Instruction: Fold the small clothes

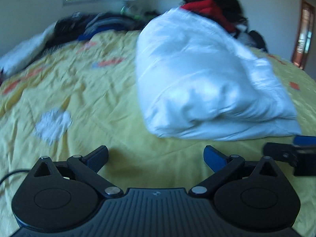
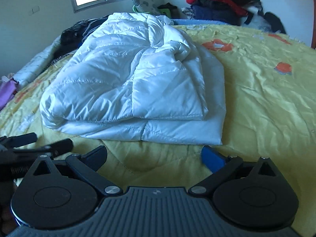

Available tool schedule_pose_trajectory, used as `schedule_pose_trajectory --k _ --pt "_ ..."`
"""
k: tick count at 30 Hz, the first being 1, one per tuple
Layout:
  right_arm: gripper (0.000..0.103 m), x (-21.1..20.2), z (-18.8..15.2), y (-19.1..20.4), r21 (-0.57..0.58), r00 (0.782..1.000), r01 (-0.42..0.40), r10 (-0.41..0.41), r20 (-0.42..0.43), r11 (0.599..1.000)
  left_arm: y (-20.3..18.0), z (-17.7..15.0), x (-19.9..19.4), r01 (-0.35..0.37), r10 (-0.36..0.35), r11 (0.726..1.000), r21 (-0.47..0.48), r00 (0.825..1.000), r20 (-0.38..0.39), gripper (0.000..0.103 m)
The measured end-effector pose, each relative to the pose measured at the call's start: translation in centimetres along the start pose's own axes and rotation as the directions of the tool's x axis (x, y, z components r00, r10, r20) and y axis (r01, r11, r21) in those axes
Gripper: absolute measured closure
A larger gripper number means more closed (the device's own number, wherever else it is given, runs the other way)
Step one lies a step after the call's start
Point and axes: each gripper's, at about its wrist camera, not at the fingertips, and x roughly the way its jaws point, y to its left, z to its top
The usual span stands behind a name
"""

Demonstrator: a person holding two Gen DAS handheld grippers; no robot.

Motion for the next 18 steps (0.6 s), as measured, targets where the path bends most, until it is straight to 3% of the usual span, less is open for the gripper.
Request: schedule_pose_trajectory --k 5,12,15,18 --pt "0.001 -0.3 -0.8 -0.3 0.021 0.998 0.026 -0.027 0.053 0.999 -0.4 -0.2 0.0 -0.016 0.016 1.0 0.022 1.0 -0.006 0.0" --pt "0.001 -0.4 -0.7 -1.7 0.082 0.995 -0.033 0.024 0.1 0.996 -0.3 -0.2 0.0 -0.017 0.017 1.0 0.018 1.0 -0.004 0.0" --pt "0.001 0.1 -0.6 -0.5 0.024 0.997 0.024 -0.026 0.074 0.999 -0.2 -0.2 0.0 -0.019 0.019 1.0 0.016 1.0 -0.004 0.0" --pt "0.001 1.2 -0.5 1.8 -0.094 0.99 0.139 -0.136 0.029 0.986 -0.2 -0.2 -0.1 -0.015 0.015 1.0 0.014 1.0 -0.003 0.0"
